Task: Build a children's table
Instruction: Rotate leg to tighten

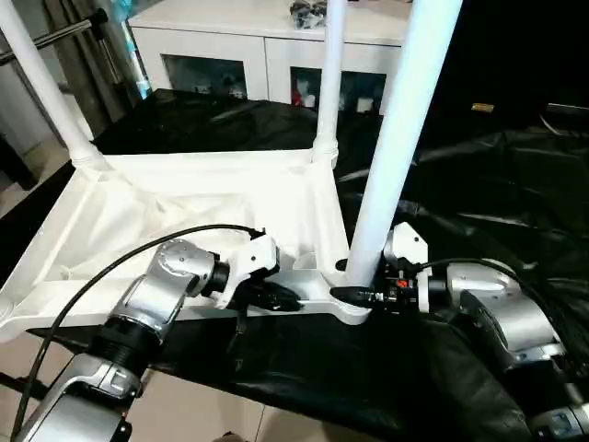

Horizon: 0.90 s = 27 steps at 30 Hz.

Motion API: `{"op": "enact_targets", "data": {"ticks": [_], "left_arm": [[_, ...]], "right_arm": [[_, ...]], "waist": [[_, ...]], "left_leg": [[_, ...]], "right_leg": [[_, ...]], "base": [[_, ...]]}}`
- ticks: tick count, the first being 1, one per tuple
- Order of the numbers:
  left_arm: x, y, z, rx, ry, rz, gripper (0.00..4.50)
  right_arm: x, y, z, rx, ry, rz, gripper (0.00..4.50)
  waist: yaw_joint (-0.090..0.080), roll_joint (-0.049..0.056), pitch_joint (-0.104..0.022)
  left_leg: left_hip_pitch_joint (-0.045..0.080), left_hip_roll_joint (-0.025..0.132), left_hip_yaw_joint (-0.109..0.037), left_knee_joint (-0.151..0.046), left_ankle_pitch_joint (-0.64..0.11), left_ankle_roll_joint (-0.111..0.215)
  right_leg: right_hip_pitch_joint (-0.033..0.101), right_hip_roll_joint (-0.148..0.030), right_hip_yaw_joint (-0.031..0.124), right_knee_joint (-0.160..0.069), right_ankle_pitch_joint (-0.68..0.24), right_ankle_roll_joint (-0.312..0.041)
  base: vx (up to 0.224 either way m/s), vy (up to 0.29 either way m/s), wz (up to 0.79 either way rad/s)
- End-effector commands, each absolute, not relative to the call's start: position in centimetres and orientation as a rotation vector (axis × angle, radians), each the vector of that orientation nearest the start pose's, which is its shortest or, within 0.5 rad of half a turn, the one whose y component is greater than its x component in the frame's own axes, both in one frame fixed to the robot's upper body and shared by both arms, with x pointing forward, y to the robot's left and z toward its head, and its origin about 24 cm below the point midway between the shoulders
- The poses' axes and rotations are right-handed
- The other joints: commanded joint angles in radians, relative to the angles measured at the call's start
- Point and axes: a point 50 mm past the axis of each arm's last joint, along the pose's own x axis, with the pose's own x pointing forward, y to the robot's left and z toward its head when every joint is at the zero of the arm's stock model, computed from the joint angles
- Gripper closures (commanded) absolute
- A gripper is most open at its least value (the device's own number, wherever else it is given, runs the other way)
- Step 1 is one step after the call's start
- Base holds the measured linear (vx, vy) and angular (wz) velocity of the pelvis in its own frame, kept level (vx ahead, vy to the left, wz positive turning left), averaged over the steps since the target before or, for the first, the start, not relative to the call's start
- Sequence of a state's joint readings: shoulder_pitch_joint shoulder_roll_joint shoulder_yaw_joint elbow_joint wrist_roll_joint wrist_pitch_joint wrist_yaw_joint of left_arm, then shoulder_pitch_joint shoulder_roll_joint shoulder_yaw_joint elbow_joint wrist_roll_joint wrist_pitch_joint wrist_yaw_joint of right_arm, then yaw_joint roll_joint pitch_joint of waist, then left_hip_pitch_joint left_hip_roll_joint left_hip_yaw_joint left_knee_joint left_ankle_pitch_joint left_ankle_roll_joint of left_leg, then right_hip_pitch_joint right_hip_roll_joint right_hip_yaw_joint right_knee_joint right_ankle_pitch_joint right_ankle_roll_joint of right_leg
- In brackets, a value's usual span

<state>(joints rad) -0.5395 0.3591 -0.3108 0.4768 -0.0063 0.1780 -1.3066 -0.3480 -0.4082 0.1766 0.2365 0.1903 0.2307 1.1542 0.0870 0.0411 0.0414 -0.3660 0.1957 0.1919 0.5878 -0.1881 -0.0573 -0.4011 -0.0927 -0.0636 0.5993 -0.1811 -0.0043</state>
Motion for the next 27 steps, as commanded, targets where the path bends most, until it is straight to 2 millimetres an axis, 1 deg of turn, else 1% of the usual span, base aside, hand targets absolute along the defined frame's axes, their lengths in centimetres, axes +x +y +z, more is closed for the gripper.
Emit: {"op": "enact_targets", "data": {"ticks": [1, 2, 3, 4, 5, 6, 7, 8, 9, 10, 11, 12, 13, 14, 15, 16, 17, 18, 19, 20, 21, 22, 23, 24, 25, 26, 27], "left_arm": [[30.6, 10.0, 4.9, 0.309, 0.431, -1.382, 4.5], [30.9, 9.4, 4.8, 0.298, 0.429, -1.338, 4.5], [31.1, 9.1, 4.8, 0.293, 0.428, -1.316, 4.5], [31.4, 8.5, 4.9, 0.283, 0.42, -1.284, 4.5], [31.6, 7.9, 5.0, 0.275, 0.408, -1.271, 4.5], [31.8, 7.3, 5.2, 0.265, 0.398, -1.254, 4.5], [31.8, 7.3, 5.2, 0.265, 0.398, -1.254, 4.5], [32.4, 6.2, 5.6, 0.25, 0.383, -1.208, 4.5], [32.7, 5.7, 5.8, 0.248, 0.378, -1.174, 4.5], [32.7, 5.7, 5.8, 0.248, 0.378, -1.174, 4.5], [32.9, 5.4, 5.8, 0.246, 0.378, -1.149, 4.5], [33.0, 5.2, 5.8, 0.25, 0.379, -1.131, 4.5], [33.0, 5.1, 5.8, 0.253, 0.377, -1.128, 4.5], [33.0, 4.7, 5.8, 0.262, 0.366, -1.133, 4.5], [33.0, 4.6, 5.8, 0.264, 0.361, -1.142, 4.5], [32.9, 4.5, 5.8, 0.268, 0.358, -1.152, 4.5], [32.9, 4.6, 5.8, 0.269, 0.356, -1.158, 4.5], [32.7, 4.8, 5.8, 0.27, 0.356, -1.171, 4.5], [32.7, 5.0, 5.7, 0.275, 0.354, -1.175, 4.5], [32.7, 5.2, 5.7, 0.278, 0.353, -1.175, 4.5], [32.6, 5.5, 5.6, 0.282, 0.357, -1.182, 4.5], [32.5, 5.9, 5.5, 0.287, 0.357, -1.197, 4.5], [32.5, 6.1, 5.5, 0.288, 0.36, -1.206, 4.5], [32.4, 6.2, 5.5, 0.289, 0.361, -1.206, 4.5], [32.4, 6.5, 5.4, 0.295, 0.363, -1.216, 4.5], [32.3, 6.7, 5.5, 0.298, 0.366, -1.226, 4.5], [32.2, 7.3, 5.6, 0.307, 0.364, -1.261, 4.5]], "right_arm": [[27.2, -11.8, 4.0, -0.053, 0.353, 1.288, 2.49], [27.6, -11.6, 3.5, -0.03, 0.35, 1.2, 2.49], [27.9, -11.5, 3.3, -0.019, 0.35, 1.156, 2.49], [28.4, -11.3, 2.9, -0.005, 0.35, 1.073, 2.49], [28.7, -11.2, 2.6, 0.023, 0.367, 1.012, 2.49], [29.0, -11.0, 2.4, 0.03, 0.371, 0.97, 2.49], [29.0, -11.0, 2.4, 0.03, 0.371, 0.97, 2.5], [29.7, -10.4, 2.0, 0.047, 0.388, 0.864, 2.5], [30.1, -10.1, 1.8, 0.043, 0.397, 0.797, 2.5], [30.1, -10.1, 1.8, 0.043, 0.397, 0.797, 2.5], [30.5, -9.9, 1.6, 0.033, 0.408, 0.741, 2.5], [31.0, -9.7, 1.4, 0.014, 0.421, 0.681, 2.5], [31.1, -9.6, 1.5, 0.006, 0.419, 0.669, 2.5], [31.7, -9.1, 1.6, -0.013, 0.4, 0.635, 2.5], [31.8, -9.0, 1.8, -0.012, 0.389, 0.633, 2.5], [32.0, -8.8, 2.0, 0.012, 0.376, 0.64, 1.97], [32.0, -8.8, 2.1, 0.025, 0.373, 0.649, 1.97], [32.1, -8.7, 2.4, 0.051, 0.363, 0.676, 1.83], [32.1, -8.6, 2.7, 0.056, 0.354, 0.702, 1.83], [32.2, -8.6, 2.9, 0.053, 0.35, 0.715, 1.78], [32.2, -8.7, 3.1, 0.03, 0.339, 0.741, 1.66], [32.2, -8.9, 3.3, 0.006, 0.337, 0.77, 1.54], [32.2, -9.1, 3.4, -0.01, 0.333, 0.799, 1.47], [32.2, -9.1, 3.4, -0.011, 0.333, 0.802, 1.47], [32.0, -9.5, 3.7, -0.03, 0.323, 0.847, 1.47], [31.9, -9.8, 3.8, -0.038, 0.317, 0.883, 1.47], [31.4, -10.5, 4.2, -0.049, 0.307, 0.979, 1.47]], "waist": [[-0.006, -0.004, -0.055], [-0.009, -0.004, -0.051], [-0.012, -0.005, -0.048], [-0.013, -0.006, -0.047], [-0.02, -0.011, -0.041], [-0.023, -0.01, -0.039], [-0.03, -0.007, -0.037], [-0.035, -0.012, -0.036], [-0.042, -0.009, -0.037], [-0.046, -0.009, -0.038], [-0.05, -0.001, -0.04], [-0.055, 0.005, -0.041], [-0.061, 0.001, -0.042], [-0.062, 0.005, -0.042], [-0.065, 0.0, -0.043], [-0.065, 0.0, -0.044], [-0.064, -0.006, -0.045], [-0.063, -0.003, -0.045], [-0.061, -0.006, -0.046], [-0.061, -0.004, -0.046], [-0.061, -0.002, -0.046], [-0.061, -0.002, -0.049], [-0.062, -0.003, -0.049], [-0.061, -0.002, -0.05], [-0.061, -0.001, -0.049], [-0.058, -0.004, -0.052], [-0.058, -0.011, -0.053]], "left_leg": [[0.012, 0.035, -0.011, -0.071, -0.224, 0.039], [0.016, 0.033, -0.011, -0.074, -0.258, 0.021], [0.016, 0.032, -0.013, -0.076, -0.281, 0.012], [0.017, 0.031, -0.016, -0.078, -0.299, 0.003], [0.025, 0.028, -0.02, -0.081, -0.354, -0.016], [0.026, 0.028, -0.022, -0.084, -0.371, -0.02], [0.034, 0.027, -0.025, -0.084, -0.408, -0.027], [0.036, 0.026, -0.025, -0.084, -0.419, -0.026], [0.034, 0.024, -0.029, -0.085, -0.428, -0.031], [0.031, 0.022, -0.031, -0.085, -0.424, -0.033], [0.028, 0.023, -0.036, -0.089, -0.417, -0.027], [0.028, 0.023, -0.035, -0.09, -0.416, -0.031], [0.026, 0.022, -0.035, -0.09, -0.419, -0.031], [0.025, 0.021, -0.038, -0.091, -0.431, -0.03], [0.027, 0.021, -0.037, -0.09, -0.436, -0.026], [0.022, 0.021, -0.036, -0.091, -0.426, -0.017], [0.021, 0.023, -0.034, -0.091, -0.409, -0.008], [0.021, 0.023, -0.034, -0.091, -0.404, -0.005], [0.02, 0.024, -0.032, -0.091, -0.392, 0.003], [0.017, 0.026, -0.032, -0.092, -0.376, 0.007], [0.016, 0.026, -0.032, -0.093, -0.37, 0.006], [0.016, 0.027, -0.031, -0.092, -0.366, 0.007], [0.014, 0.027, -0.03, -0.09, -0.351, 0.01], [0.014, 0.027, -0.029, -0.09, -0.345, 0.013], [0.014, 0.027, -0.028, -0.089, -0.341, 0.015], [0.016, 0.027, -0.027, -0.087, -0.33, 0.021], [0.014, 0.027, -0.023, -0.085, -0.3, 0.033]], "right_leg": [[0.044, -0.049, 0.04, -0.07, -0.21, -0.236], [0.04, -0.049, 0.04, -0.078, -0.269, -0.223], [0.04, -0.05, 0.04, -0.081, -0.308, -0.215], [0.042, -0.051, 0.038, -0.085, -0.347, -0.201], [0.035, -0.052, 0.036, -0.097, -0.468, -0.16], [0.034, -0.052, 0.035, -0.101, -0.5, -0.148], [0.03, -0.054, 0.033, -0.11, -0.555, -0.127], [0.028, -0.053, 0.032, -0.115, -0.572, -0.119], [0.029, -0.053, 0.031, -0.115, -0.581, -0.111], [0.03, -0.052, 0.029, -0.115, -0.581, -0.107], [0.035, -0.053, 0.029, -0.116, -0.555, -0.103], [0.032, -0.052, 0.029, -0.116, -0.532, -0.11], [0.032, -0.049, 0.028, -0.115, -0.511, -0.117], [0.034, -0.05, 0.026, -0.115, -0.502, -0.121], [0.034, -0.051, 0.026, -0.116, -0.493, -0.127], [0.039, -0.051, 0.028, -0.115, -0.472, -0.132], [0.039, -0.051, 0.03, -0.113, -0.443, -0.141], [0.039, -0.051, 0.031, -0.11, -0.432, -0.148], [0.042, -0.051, 0.032, -0.107, -0.41, -0.158], [0.044, -0.051, 0.033, -0.104, -0.385, -0.167], [0.045, -0.051, 0.033, -0.103, -0.373, -0.17], [0.046, -0.05, 0.033, -0.101, -0.352, -0.179], [0.049, -0.05, 0.034, -0.096, -0.321, -0.19], [0.049, -0.051, 0.034, -0.096, -0.311, -0.195], [0.048, -0.051, 0.035, -0.096, -0.305, -0.199], [0.052, -0.052, 0.034, -0.095, -0.294, -0.206], [0.052, -0.051, 0.036, -0.092, -0.26, -0.215]], "base": [[0.0, 0.0, 0.0], [0.0, 0.0, 0.0], [0.0, 0.0, 0.0], [0.0, 0.0, 0.0], [0.0, 0.0, 0.0], [0.0, 0.0, 0.0], [0.0, 0.0, 0.0], [0.0, 0.0, 0.0], [0.0, 0.0, 0.0], [0.0, 0.0, 0.0], [0.0, 0.0, 0.0], [0.0, 0.0, 0.0], [0.0, 0.0, 0.0], [0.0, 0.0, 0.0], [0.0, 0.0, 0.0], [0.0, 0.0, 0.0], [0.0, 0.0, 0.0], [0.0, 0.0, 0.0], [0.0, 0.0, 0.0], [0.0, 0.0, 0.0], [0.0, 0.0, 0.0], [0.0, 0.0, 0.0], [0.0, 0.0, 0.0], [0.0, 0.0, 0.0], [0.0, 0.0, 0.0], [0.0, 0.0, 0.0], [0.0, 0.0, 0.0]]}}
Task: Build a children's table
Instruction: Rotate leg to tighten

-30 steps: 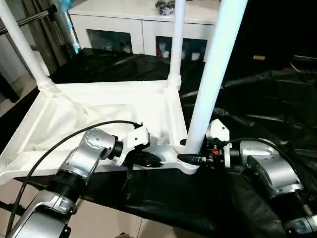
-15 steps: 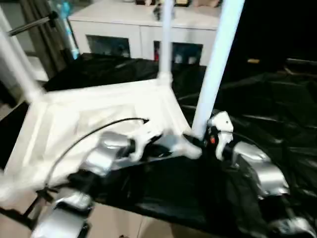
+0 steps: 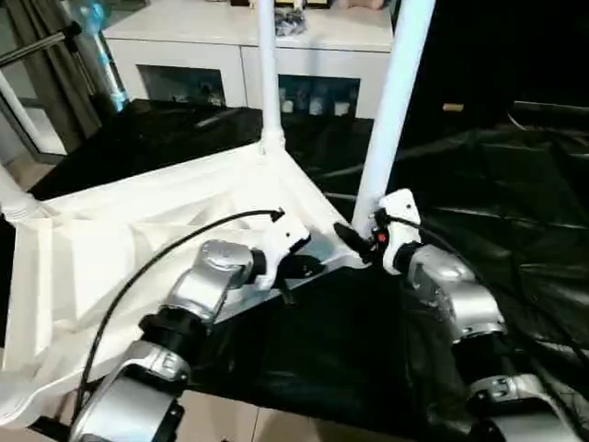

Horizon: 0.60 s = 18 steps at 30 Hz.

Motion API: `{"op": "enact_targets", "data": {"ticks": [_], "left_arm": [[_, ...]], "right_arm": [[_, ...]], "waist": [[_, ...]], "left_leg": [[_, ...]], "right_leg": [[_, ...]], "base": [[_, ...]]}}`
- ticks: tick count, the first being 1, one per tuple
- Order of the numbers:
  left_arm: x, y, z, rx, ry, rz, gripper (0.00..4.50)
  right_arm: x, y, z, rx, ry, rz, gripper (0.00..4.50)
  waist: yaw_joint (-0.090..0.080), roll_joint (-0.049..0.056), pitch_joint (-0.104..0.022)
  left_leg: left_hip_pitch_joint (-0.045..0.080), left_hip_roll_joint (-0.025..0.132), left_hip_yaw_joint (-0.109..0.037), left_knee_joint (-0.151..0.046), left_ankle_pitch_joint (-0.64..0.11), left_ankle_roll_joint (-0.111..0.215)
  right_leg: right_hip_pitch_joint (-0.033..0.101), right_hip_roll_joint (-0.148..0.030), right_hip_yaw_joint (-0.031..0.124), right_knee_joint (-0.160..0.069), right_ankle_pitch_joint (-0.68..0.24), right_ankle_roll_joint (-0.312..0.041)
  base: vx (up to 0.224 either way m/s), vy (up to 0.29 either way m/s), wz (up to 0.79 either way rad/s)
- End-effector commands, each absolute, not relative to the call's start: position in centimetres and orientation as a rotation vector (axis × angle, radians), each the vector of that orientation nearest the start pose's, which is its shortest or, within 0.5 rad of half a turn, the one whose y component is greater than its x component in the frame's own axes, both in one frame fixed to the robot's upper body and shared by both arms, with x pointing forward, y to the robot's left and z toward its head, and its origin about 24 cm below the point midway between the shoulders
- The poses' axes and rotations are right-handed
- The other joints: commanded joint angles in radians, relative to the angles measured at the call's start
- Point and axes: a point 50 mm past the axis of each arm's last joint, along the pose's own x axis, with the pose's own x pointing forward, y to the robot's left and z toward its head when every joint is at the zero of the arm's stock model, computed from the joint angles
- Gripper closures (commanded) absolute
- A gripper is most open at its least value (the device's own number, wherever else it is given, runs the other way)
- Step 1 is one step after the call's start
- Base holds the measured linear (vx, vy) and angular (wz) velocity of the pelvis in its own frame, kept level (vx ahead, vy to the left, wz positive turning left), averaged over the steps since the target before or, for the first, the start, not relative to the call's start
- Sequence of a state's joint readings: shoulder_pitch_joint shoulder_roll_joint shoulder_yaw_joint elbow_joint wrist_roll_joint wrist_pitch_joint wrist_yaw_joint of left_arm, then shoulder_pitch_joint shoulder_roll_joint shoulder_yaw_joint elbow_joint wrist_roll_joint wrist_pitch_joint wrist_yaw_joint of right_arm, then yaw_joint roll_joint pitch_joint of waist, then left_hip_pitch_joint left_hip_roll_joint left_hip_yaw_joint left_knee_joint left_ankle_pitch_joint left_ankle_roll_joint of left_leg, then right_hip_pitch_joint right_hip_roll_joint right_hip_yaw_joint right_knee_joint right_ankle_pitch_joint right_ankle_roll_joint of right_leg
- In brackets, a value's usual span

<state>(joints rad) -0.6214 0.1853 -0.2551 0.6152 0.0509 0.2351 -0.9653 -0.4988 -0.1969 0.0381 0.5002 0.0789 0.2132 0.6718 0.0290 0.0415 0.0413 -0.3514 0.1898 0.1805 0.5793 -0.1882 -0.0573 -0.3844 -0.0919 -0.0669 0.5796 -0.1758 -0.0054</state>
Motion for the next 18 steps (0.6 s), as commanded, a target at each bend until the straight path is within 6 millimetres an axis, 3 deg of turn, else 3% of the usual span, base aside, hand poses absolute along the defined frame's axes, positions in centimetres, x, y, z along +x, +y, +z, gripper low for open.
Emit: {"op": "enact_targets", "data": {"ticks": [1, 6, 9, 10, 13, 18], "left_arm": [[32.1, 7.6, 5.7, 0.31, 0.36, -1.278, 4.5], [31.7, 8.8, 6.1, 0.321, 0.364, -1.354, 4.5], [31.2, 9.5, 6.1, 0.316, 0.384, -1.427, 4.5], [31.0, 9.7, 6.0, 0.323, 0.395, -1.444, 4.5], [30.7, 10.3, 6.0, 0.339, 0.415, -1.476, 4.5], [30.7, 11.0, 5.9, 0.345, 0.425, -1.475, 4.5]], "right_arm": [[31.1, -10.7, 4.4, -0.051, 0.305, 1.019, 1.47], [30.0, -11.9, 4.6, -0.102, 0.332, 1.179, 1.47], [29.1, -13.0, 4.4, -0.155, 0.37, 1.287, 1.47], [28.9, -13.4, 4.3, -0.167, 0.381, 1.311, 1.47], [28.4, -13.9, 4.4, -0.18, 0.411, 1.364, 1.47], [28.3, -13.9, 4.3, -0.229, 0.427, 1.395, 1.78]], "waist": [[0.007, -0.011, -0.056], [0.019, -0.006, -0.066], [0.027, 0.004, -0.072], [0.029, 0.002, -0.073], [0.038, -0.01, -0.065], [0.037, 0.004, -0.055]], "left_leg": [[0.001, 0.035, -0.01, -0.073, -0.271, 0.048], [-0.005, 0.038, -0.005, -0.06, -0.118, 0.104], [-0.009, 0.037, -0.005, -0.052, -0.075, 0.125], [-0.009, 0.037, -0.005, -0.05, -0.07, 0.131], [-0.008, 0.041, -0.002, -0.055, -0.13, 0.126], [-0.005, 0.042, -0.006, -0.065, -0.233, 0.057]], "right_leg": [[0.039, -0.052, 0.04, -0.068, -0.23, -0.222], [0.045, -0.05, 0.036, -0.042, -0.029, -0.282], [0.046, -0.047, 0.033, -0.03, 0.057, -0.304], [0.045, -0.047, 0.033, -0.03, 0.07, -0.307], [0.042, -0.048, 0.033, -0.037, -0.022, -0.304], [0.034, -0.051, 0.038, -0.052, -0.203, -0.263]], "base": [[0.0, 0.0, 0.0], [0.0, 0.0, 0.0], [0.0, 0.0, 0.0], [0.0, 0.0, 0.0], [0.0, 0.0, 0.0], [0.0, 0.0, 0.0]]}}
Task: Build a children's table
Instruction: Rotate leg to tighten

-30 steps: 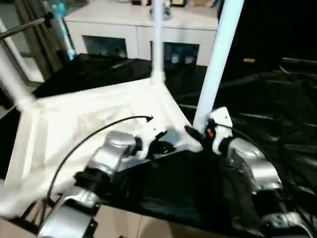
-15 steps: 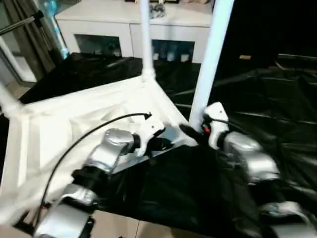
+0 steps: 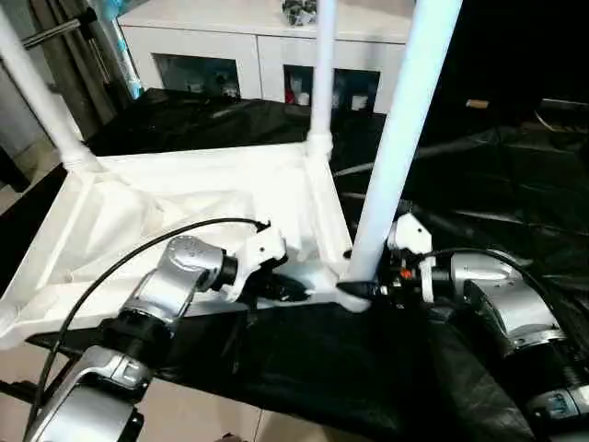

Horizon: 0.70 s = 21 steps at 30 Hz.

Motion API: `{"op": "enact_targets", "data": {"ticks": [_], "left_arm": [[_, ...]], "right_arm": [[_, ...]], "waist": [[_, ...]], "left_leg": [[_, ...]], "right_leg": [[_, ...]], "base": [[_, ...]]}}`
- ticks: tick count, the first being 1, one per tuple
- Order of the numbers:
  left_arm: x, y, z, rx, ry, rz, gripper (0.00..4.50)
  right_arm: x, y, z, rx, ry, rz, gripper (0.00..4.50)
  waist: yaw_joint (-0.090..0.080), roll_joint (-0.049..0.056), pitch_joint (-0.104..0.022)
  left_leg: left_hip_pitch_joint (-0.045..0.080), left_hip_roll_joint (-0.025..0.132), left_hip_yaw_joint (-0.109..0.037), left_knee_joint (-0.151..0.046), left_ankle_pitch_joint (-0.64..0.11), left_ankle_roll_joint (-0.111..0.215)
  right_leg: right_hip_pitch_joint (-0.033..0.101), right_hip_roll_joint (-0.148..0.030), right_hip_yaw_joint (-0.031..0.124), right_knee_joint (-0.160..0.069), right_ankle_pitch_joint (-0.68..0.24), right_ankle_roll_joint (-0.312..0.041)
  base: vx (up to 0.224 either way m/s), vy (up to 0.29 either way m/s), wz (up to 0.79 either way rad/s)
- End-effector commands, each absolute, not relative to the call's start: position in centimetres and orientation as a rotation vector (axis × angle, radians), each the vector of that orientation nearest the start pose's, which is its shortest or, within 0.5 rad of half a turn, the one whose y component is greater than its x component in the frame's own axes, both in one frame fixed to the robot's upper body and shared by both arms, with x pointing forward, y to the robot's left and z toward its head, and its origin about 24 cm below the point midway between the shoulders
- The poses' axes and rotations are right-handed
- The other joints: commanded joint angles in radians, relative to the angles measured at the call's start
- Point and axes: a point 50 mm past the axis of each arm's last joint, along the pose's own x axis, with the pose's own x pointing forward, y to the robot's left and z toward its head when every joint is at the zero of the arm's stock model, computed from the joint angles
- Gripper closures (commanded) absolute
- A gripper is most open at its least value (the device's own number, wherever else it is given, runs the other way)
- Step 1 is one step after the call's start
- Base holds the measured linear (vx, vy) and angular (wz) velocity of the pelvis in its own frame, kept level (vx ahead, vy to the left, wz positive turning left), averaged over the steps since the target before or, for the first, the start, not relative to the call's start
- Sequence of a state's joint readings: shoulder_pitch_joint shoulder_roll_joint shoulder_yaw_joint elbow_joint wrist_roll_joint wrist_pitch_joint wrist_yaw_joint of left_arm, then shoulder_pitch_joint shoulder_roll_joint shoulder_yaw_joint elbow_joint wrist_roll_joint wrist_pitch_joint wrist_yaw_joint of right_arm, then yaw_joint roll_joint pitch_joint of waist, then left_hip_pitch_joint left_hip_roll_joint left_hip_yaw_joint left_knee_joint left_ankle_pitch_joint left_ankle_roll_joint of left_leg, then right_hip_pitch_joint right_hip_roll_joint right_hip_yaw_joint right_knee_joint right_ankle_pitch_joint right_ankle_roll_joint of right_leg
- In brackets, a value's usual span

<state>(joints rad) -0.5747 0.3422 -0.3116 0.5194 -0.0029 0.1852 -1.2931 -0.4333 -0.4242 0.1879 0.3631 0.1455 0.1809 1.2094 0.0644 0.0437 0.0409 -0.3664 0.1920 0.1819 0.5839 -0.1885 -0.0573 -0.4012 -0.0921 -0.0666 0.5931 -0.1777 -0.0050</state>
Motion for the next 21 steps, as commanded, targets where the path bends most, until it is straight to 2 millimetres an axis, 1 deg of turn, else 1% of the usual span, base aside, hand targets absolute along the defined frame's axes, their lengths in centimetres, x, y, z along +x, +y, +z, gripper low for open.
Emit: {"op": "enact_targets", "data": {"ticks": [1, 2, 4, 5, 6, 7, 9, 10, 11, 12, 15, 16, 17, 18, 19, 20, 21], "left_arm": [[30.7, 11.0, 5.9, 0.345, 0.425, -1.475, 4.5], [30.7, 11.2, 5.8, 0.348, 0.432, -1.474, 4.5], [30.6, 11.2, 5.7, 0.349, 0.435, -1.477, 4.5], [30.6, 11.2, 5.7, 0.35, 0.435, -1.476, 4.5], [30.6, 11.2, 5.7, 0.351, 0.435, -1.475, 4.5], [30.6, 11.2, 5.7, 0.35, 0.432, -1.47, 4.5], [30.7, 11.3, 5.8, 0.346, 0.43, -1.457, 4.5], [30.7, 11.3, 5.8, 0.346, 0.43, -1.457, 4.5], [30.7, 11.3, 5.7, 0.344, 0.431, -1.452, 4.5], [30.7, 11.3, 5.7, 0.343, 0.433, -1.451, 4.5], [30.5, 11.0, 5.4, 0.331, 0.439, -1.449, 4.5], [30.6, 10.8, 5.3, 0.324, 0.439, -1.437, 4.5], [30.8, 10.5, 5.4, 0.316, 0.436, -1.412, 4.5], [31.1, 10.2, 5.4, 0.313, 0.429, -1.376, 4.5], [31.3, 10.1, 5.4, 0.312, 0.424, -1.352, 4.5], [31.6, 9.7, 5.4, 0.299, 0.421, -1.314, 4.5], [31.7, 9.6, 5.4, 0.296, 0.421, -1.306, 4.5]], "right_arm": [[28.3, -13.9, 4.3, -0.229, 0.427, 1.395, 1.84], [28.5, -13.9, 4.1, -0.257, 0.425, 1.384, 2.03], [28.5, -13.9, 4.1, -0.265, 0.425, 1.382, 2.2], [28.5, -13.8, 4.0, -0.257, 0.422, 1.378, 2.22], [28.5, -13.7, 4.0, -0.251, 0.421, 1.377, 2.22], [28.4, -13.6, 4.0, -0.245, 0.421, 1.376, 2.45], [28.3, -13.3, 3.9, -0.233, 0.429, 1.39, 2.45], [28.3, -13.3, 3.9, -0.233, 0.429, 1.39, 2.49], [28.2, -13.2, 3.8, -0.23, 0.43, 1.395, 2.49], [28.1, -13.1, 3.7, -0.224, 0.433, 1.395, 2.49], [27.8, -13.0, 3.3, -0.176, 0.434, 1.381, 2.52], [27.6, -12.9, 3.1, -0.155, 0.431, 1.375, 2.52], [27.5, -12.7, 3.0, -0.132, 0.428, 1.354, 2.52], [27.6, -12.5, 2.7, -0.111, 0.428, 1.321, 2.52], [27.6, -12.3, 2.6, -0.097, 0.428, 1.299, 2.52], [27.9, -12.1, 2.3, -0.092, 0.422, 1.25, 2.52], [27.9, -12.0, 2.2, -0.092, 0.42, 1.238, 2.52]], "waist": [[-0.002, -0.003, -0.054], [-0.003, 0.0, -0.053], [-0.005, -0.002, -0.054], [-0.005, -0.007, -0.055], [-0.006, -0.008, -0.054], [-0.006, -0.014, -0.055], [-0.004, -0.009, -0.055], [-0.004, -0.003, -0.056], [-0.005, -0.005, -0.056], [-0.004, 0.001, -0.056], [-0.005, -0.005, -0.055], [-0.005, -0.004, -0.055], [-0.004, -0.013, -0.056], [-0.004, -0.013, -0.054], [-0.004, -0.008, -0.051], [-0.006, -0.01, -0.048], [-0.011, -0.008, -0.045]], "left_leg": [[0.01, 0.039, -0.008, -0.071, -0.25, 0.045], [0.011, 0.038, -0.008, -0.072, -0.267, 0.036], [0.01, 0.037, -0.01, -0.072, -0.269, 0.032], [0.009, 0.036, -0.01, -0.071, -0.256, 0.037], [0.008, 0.037, -0.01, -0.072, -0.253, 0.04], [0.009, 0.037, -0.009, -0.071, -0.245, 0.045], [0.008, 0.037, -0.009, -0.07, -0.233, 0.048], [0.009, 0.037, -0.009, -0.07, -0.233, 0.047], [0.008, 0.036, -0.009, -0.07, -0.239, 0.046], [0.008, 0.036, -0.01, -0.07, -0.241, 0.045], [0.009, 0.036, -0.01, -0.071, -0.249, 0.044], [0.008, 0.036, -0.01, -0.072, -0.25, 0.044], [0.008, 0.037, -0.01, -0.072, -0.246, 0.045], [0.008, 0.037, -0.009, -0.073, -0.246, 0.046], [0.009, 0.038, -0.01, -0.075, -0.259, 0.042], [0.012, 0.037, -0.011, -0.078, -0.297, 0.03], [0.016, 0.035, -0.013, -0.08, -0.333, 0.014]], "right_leg": [[0.051, -0.05, 0.038, -0.068, -0.223, -0.255], [0.049, -0.05, 0.039, -0.07, -0.236, -0.249], [0.051, -0.049, 0.039, -0.069, -0.236, -0.246], [0.052, -0.05, 0.039, -0.066, -0.229, -0.244], [0.051, -0.049, 0.039, -0.068, -0.231, -0.244], [0.051, -0.049, 0.039, -0.068, -0.229, -0.243], [0.05, -0.049, 0.04, -0.066, -0.222, -0.246], [0.05, -0.049, 0.039, -0.066, -0.22, -0.247], [0.051, -0.049, 0.039, -0.067, -0.218, -0.246], [0.051, -0.049, 0.039, -0.066, -0.217, -0.247], [0.052, -0.049, 0.038, -0.068, -0.223, -0.245], [0.051, -0.049, 0.039, -0.068, -0.229, -0.243], [0.051, -0.05, 0.039, -0.067, -0.247, -0.237], [0.049, -0.05, 0.04, -0.071, -0.255, -0.233], [0.045, -0.051, 0.041, -0.074, -0.278, -0.229], [0.043, -0.051, 0.038, -0.081, -0.34, -0.215], [0.04, -0.052, 0.039, -0.088, -0.397, -0.197]], "base": [[0.0, 0.0, 0.0], [0.0, 0.0, 0.0], [0.0, 0.0, 0.0], [0.0, 0.0, 0.0], [0.0, 0.0, 0.0], [0.0, 0.0, 0.0], [0.0, 0.0, 0.0], [0.0, 0.0, 0.0], [0.0, 0.0, 0.0], [0.0, 0.0, 0.0], [0.0, 0.0, 0.0], [0.0, 0.0, 0.0], [0.0, 0.0, 0.0], [0.0, 0.0, 0.0], [0.0, 0.0, 0.0], [0.0, 0.0, 0.0], [0.0, 0.0, 0.0]]}}
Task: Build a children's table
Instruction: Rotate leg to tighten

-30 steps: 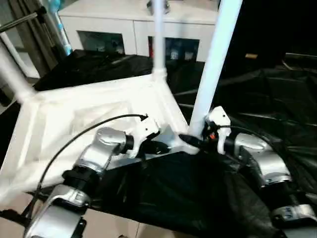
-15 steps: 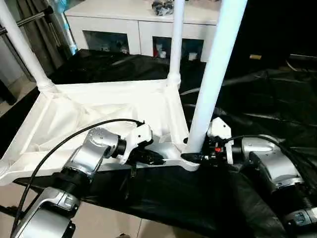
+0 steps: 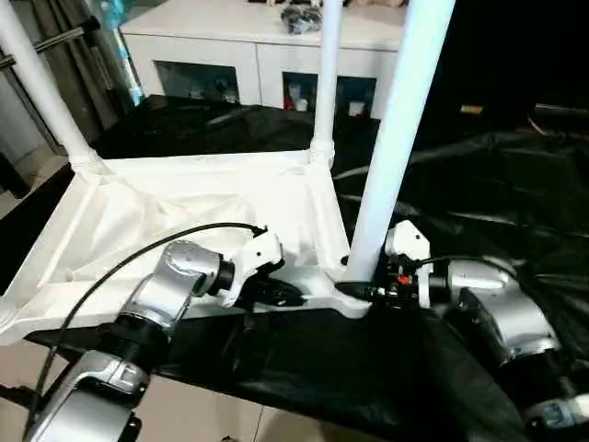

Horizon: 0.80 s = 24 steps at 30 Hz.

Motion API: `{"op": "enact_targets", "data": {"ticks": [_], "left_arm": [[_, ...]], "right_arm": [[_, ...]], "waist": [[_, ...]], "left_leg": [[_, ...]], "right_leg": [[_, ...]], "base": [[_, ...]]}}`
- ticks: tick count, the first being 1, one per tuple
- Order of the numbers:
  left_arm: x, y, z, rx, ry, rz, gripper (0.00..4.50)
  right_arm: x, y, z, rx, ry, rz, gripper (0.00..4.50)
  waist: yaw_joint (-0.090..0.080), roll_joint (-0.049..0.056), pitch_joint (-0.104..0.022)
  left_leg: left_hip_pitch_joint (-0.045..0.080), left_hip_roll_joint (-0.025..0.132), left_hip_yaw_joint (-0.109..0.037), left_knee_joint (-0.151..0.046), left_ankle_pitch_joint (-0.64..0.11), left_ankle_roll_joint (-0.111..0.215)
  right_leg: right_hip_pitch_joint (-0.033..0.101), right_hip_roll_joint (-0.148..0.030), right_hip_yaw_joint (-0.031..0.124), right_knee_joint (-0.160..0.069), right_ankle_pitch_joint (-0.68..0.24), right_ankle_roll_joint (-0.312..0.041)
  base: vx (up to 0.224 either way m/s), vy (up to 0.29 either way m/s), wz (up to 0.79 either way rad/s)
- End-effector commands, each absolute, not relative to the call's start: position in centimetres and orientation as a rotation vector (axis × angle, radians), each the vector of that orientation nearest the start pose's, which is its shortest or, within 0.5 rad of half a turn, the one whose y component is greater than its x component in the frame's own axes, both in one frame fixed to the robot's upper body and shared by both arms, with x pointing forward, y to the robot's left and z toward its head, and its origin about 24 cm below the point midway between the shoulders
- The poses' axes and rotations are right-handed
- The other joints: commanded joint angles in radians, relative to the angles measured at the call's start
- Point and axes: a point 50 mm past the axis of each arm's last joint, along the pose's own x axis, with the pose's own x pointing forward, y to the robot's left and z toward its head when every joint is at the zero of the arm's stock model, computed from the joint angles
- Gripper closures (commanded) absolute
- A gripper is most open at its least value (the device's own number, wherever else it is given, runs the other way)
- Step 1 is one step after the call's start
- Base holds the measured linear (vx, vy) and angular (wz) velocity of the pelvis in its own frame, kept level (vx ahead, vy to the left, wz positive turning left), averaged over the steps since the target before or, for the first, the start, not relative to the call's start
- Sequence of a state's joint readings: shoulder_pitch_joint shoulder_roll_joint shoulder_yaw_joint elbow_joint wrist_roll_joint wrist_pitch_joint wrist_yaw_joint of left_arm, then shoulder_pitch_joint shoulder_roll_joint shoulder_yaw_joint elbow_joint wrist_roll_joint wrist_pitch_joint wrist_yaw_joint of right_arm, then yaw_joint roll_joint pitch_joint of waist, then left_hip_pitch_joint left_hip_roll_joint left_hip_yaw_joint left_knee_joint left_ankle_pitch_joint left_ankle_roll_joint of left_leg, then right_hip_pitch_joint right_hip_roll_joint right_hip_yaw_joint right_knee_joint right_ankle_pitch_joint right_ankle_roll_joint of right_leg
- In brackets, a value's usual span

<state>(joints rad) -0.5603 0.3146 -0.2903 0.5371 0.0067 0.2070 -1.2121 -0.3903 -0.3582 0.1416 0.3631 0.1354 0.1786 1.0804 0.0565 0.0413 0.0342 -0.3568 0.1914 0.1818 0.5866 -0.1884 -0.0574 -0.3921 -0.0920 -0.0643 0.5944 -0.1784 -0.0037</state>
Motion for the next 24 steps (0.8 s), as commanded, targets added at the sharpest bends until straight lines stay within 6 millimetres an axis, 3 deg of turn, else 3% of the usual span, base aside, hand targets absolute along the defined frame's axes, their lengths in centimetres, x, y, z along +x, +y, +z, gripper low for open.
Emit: {"op": "enact_targets", "data": {"ticks": [1, 2, 3, 4, 5, 8, 10, 11, 12, 13, 16, 17, 21, 22, 24], "left_arm": [[32.0, 9.2, 5.4, 0.287, 0.42, -1.276, 4.5], [32.4, 8.2, 5.2, 0.281, 0.42, -1.224, 4.5], [32.5, 8.0, 5.2, 0.282, 0.42, -1.216, 4.5], [32.6, 7.7, 5.2, 0.285, 0.42, -1.21, 4.5], [32.7, 7.4, 5.2, 0.286, 0.418, -1.194, 4.5], [33.0, 5.8, 5.6, 0.268, 0.404, -1.17, 4.5], [32.9, 5.4, 5.7, 0.266, 0.398, -1.184, 4.5], [32.7, 5.1, 5.8, 0.266, 0.393, -1.202, 4.5], [32.7, 5.0, 5.8, 0.267, 0.391, -1.208, 4.5], [32.6, 4.8, 5.7, 0.282, 0.392, -1.226, 4.5], [32.6, 5.0, 5.6, 0.303, 0.388, -1.237, 4.5], [32.6, 5.3, 5.6, 0.319, 0.389, -1.239, 4.5], [32.4, 6.9, 5.6, 0.352, 0.389, -1.28, 4.5], [32.3, 7.1, 5.5, 0.352, 0.393, -1.288, 4.5], [32.1, 7.5, 5.5, 0.363, 0.392, -1.314, 4.5]], "right_arm": [[28.3, -11.9, 2.0, -0.088, 0.418, 1.179, 2.52], [29.4, -11.5, 1.3, -0.07, 0.425, 1.024, 2.52], [29.5, -11.5, 1.2, -0.066, 0.427, 0.995, 2.52], [29.8, -11.4, 1.1, -0.06, 0.429, 0.962, 2.52], [30.0, -11.1, 1.1, -0.052, 0.428, 0.932, 2.53], [31.0, -9.8, 0.9, 0.012, 0.456, 0.79, 2.53], [31.2, -9.3, 0.9, 0.02, 0.462, 0.766, 2.53], [31.5, -8.7, 0.9, 0.014, 0.457, 0.754, 2.53], [31.5, -8.5, 1.0, 0.01, 0.453, 0.753, 2.53], [31.8, -7.9, 1.3, 0.045, 0.439, 0.751, 2.18], [32.0, -7.7, 1.6, 0.098, 0.431, 0.764, 1.95], [32.0, -7.7, 1.9, 0.104, 0.422, 0.772, 1.77], [31.7, -8.4, 2.7, 0.02, 0.382, 0.877, 1.53], [31.6, -8.5, 2.8, 0.001, 0.38, 0.89, 1.53], [31.3, -9.2, 2.9, -0.033, 0.376, 0.942, 1.53]], "waist": [[-0.008, -0.001, -0.033], [-0.012, 0.009, -0.029], [-0.024, 0.004, -0.025], [-0.028, 0.004, -0.026], [-0.041, 0.002, -0.028], [-0.049, 0.005, -0.028], [-0.057, 0.004, -0.028], [-0.066, 0.015, -0.027], [-0.069, 0.013, -0.028], [-0.073, 0.016, -0.027], [-0.08, 0.016, -0.028], [-0.078, 0.009, -0.028], [-0.072, 0.012, -0.031], [-0.068, 0.012, -0.035], [-0.063, 0.011, -0.038]], "left_leg": [[0.011, 0.033, -0.016, -0.085, -0.388, -0.002], [0.016, 0.031, -0.018, -0.086, -0.42, -0.012], [0.027, 0.026, -0.023, -0.084, -0.483, -0.032], [0.031, 0.025, -0.029, -0.084, -0.504, -0.04], [0.023, 0.023, -0.037, -0.087, -0.512, -0.029], [0.017, 0.023, -0.04, -0.091, -0.509, -0.02], [0.026, 0.019, -0.04, -0.087, -0.533, -0.018], [0.022, 0.019, -0.042, -0.09, -0.551, -0.015], [0.018, 0.02, -0.044, -0.091, -0.554, -0.015], [0.016, 0.02, -0.045, -0.094, -0.564, -0.015], [0.023, 0.021, -0.045, -0.093, -0.576, -0.007], [0.019, 0.02, -0.044, -0.094, -0.557, 0.001], [0.015, 0.024, -0.042, -0.098, -0.526, 0.009], [0.008, 0.028, -0.038, -0.101, -0.482, 0.015], [0.007, 0.029, -0.03, -0.098, -0.43, 0.023]], "right_leg": [[0.029, -0.051, 0.034, -0.097, -0.47, -0.174], [0.023, -0.052, 0.033, -0.101, -0.509, -0.164], [0.015, -0.05, 0.025, -0.114, -0.602, -0.132], [0.015, -0.052, 0.021, -0.117, -0.634, -0.115], [0.025, -0.054, 0.014, -0.124, -0.659, -0.082], [0.024, -0.053, 0.012, -0.127, -0.638, -0.081], [0.015, -0.052, 0.009, -0.135, -0.655, -0.078], [0.015, -0.051, 0.008, -0.135, -0.645, -0.08], [0.018, -0.051, 0.007, -0.134, -0.638, -0.081], [0.019, -0.052, 0.006, -0.135, -0.632, -0.08], [0.016, -0.052, 0.007, -0.137, -0.616, -0.092], [0.018, -0.054, 0.009, -0.134, -0.611, -0.098], [0.019, -0.055, 0.02, -0.13, -0.568, -0.114], [0.026, -0.057, 0.027, -0.12, -0.487, -0.142], [0.029, -0.055, 0.032, -0.112, -0.401, -0.18]], "base": [[0.0, 0.0, 0.0], [0.0, 0.0, 0.0], [0.0, 0.0, 0.0], [-0.057, 0.016, -0.04], [-0.05, 0.028, -0.08], [-0.017, 0.009, -0.03], [0.0, 0.0, 0.0], [0.0, 0.0, 0.0], [0.0, 0.0, 0.0], [0.0, 0.0, 0.0], [0.0, 0.0, 0.0], [0.0, 0.0, 0.0], [0.0, 0.0, 0.0], [0.0, 0.0, 0.0], [0.0, 0.0, 0.0]]}}
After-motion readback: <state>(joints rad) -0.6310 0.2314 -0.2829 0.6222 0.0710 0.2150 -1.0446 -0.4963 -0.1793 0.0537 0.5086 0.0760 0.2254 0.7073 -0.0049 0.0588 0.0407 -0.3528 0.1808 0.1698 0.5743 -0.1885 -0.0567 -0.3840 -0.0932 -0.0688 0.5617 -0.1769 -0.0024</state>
